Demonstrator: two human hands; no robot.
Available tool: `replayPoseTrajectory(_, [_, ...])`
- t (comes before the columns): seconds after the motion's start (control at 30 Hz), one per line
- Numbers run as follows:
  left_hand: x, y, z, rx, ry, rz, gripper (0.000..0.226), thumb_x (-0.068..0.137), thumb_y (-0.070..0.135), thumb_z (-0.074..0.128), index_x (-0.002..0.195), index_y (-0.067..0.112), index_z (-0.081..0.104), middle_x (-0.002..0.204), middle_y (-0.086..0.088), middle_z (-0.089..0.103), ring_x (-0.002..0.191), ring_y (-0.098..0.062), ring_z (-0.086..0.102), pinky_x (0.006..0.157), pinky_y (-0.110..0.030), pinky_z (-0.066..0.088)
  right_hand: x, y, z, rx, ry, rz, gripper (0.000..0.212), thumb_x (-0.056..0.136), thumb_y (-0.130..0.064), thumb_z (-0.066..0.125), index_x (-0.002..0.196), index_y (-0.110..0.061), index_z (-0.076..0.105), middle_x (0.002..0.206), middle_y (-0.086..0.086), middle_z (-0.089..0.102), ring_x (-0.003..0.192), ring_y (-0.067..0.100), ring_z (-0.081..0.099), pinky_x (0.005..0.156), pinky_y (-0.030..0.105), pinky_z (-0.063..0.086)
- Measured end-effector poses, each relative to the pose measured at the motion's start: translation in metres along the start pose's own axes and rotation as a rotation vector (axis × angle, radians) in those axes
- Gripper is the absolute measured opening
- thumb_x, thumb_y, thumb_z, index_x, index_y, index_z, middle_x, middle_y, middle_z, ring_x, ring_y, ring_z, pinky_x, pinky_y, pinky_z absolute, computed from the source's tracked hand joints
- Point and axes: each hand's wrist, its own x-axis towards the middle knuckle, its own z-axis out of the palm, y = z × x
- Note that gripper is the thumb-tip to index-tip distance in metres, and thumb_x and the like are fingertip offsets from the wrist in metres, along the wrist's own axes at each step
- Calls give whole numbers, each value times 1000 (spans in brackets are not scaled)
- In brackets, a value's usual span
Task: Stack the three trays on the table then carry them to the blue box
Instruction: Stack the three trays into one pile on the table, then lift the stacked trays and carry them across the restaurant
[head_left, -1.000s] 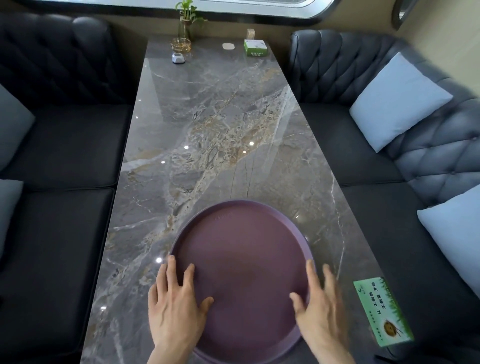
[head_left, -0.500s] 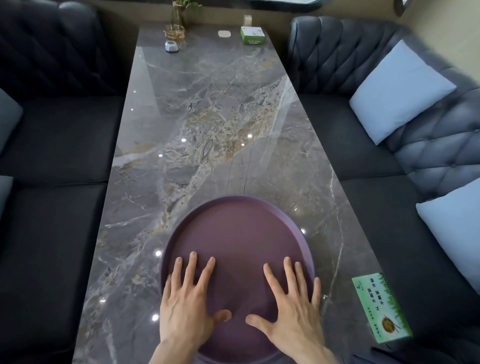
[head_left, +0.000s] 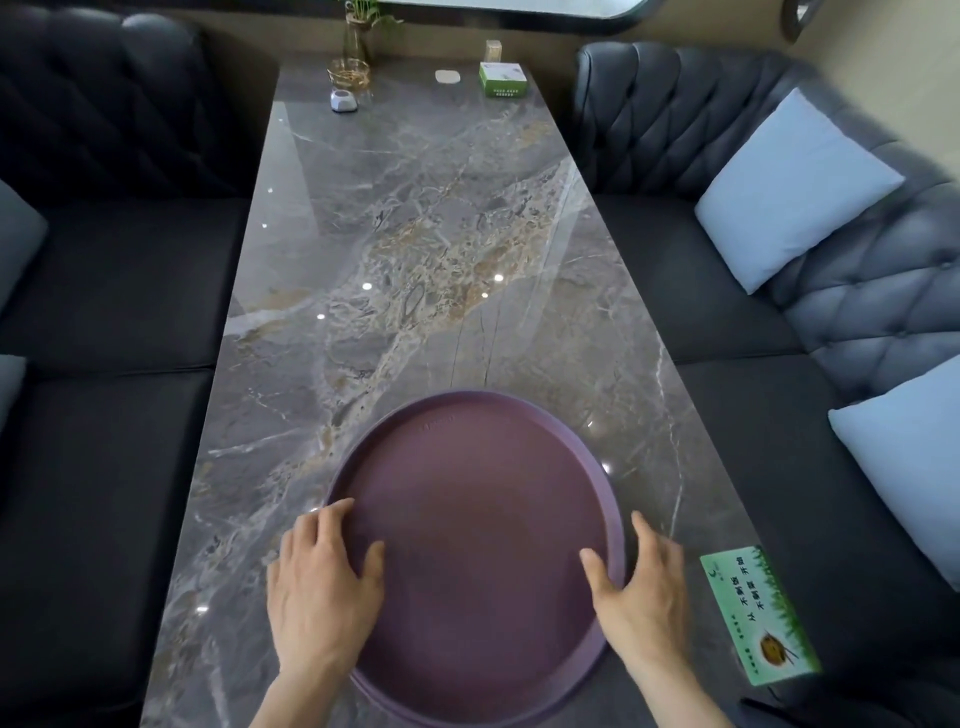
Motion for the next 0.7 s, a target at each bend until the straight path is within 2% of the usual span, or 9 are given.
replayPoseTrajectory(0.13, [10,5,1,-117,23,-118,63,76,28,77,132,21,51,135,-9,45,125,-33,43,101,-52,43,14,7,-2,88,-90,201,76,85,-48,66,147,-15,36,141,11,54,131,31,50,105,50,43])
replayPoseTrajectory(0.23, [19,6,3,-143,-108,-285,75,79,38,74,142,21,40,137,-17,46,127,-39,44,98,-56,43,19,2,0,190,-148,275,72,86,-48,66,144,-14,42,143,10,54,131,32,50,107,48,42])
replayPoseTrajectory(0.3, [25,4,4,-98,-191,-327,83,79,47,71,147,20,33,138,-17,48,129,-38,44,97,-55,43,20,-3,3,201,-136,299,71,85,-48,66,143,-13,44,144,11,53,132,33,49,107,48,42])
replayPoseTrajectory(0.47, [45,-1,2,-159,-275,-412,80,75,56,71,140,19,42,130,-17,52,119,-39,54,95,-50,47,17,-15,6,206,-96,289,71,83,-47,69,140,-11,48,140,15,54,131,36,48,109,49,40])
replayPoseTrajectory(0.7, [60,0,-19,-215,-239,-471,72,74,39,78,133,11,49,126,-21,58,113,-41,58,93,-47,46,31,-56,-14,267,-85,182,66,86,-47,65,143,-20,46,140,10,49,129,33,49,106,50,42])
